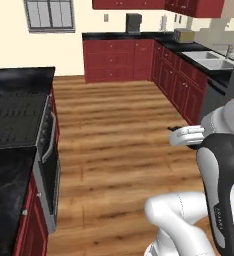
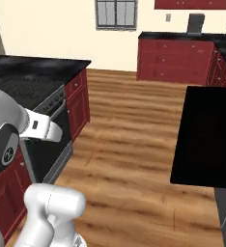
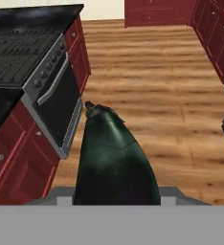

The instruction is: Pick the eggplant from the microwave and place it on plate located on the counter.

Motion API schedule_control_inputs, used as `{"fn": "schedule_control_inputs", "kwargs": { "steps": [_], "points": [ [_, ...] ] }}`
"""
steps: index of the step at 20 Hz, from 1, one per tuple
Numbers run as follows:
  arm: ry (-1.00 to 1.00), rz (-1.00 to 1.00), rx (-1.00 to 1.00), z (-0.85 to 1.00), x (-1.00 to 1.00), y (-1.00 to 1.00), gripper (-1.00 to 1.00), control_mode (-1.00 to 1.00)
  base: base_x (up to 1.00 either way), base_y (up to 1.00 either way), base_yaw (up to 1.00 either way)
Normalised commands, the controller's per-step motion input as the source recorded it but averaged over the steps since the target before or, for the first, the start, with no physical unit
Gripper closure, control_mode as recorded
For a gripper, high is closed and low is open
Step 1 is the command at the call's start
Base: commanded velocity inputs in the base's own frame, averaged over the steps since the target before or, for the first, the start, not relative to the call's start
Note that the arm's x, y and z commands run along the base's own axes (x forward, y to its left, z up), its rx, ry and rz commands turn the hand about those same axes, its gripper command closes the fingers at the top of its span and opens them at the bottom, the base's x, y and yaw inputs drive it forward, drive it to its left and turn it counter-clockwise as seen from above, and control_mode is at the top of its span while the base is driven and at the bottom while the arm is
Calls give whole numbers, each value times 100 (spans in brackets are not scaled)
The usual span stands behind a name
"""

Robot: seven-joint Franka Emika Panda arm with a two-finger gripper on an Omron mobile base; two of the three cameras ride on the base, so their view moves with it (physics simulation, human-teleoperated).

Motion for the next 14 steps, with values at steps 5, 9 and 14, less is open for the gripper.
{"fn": "schedule_control_inputs", "kwargs": {
  "steps": [5,9,14],
  "points": [
    [0,0,0,0,0,0,100,100,72,12,-58],
    [0,0,0,0,0,0,100,100,100,4,-12],
    [0,0,0,0,0,0,100,100,100,10,-1]
  ]
}}
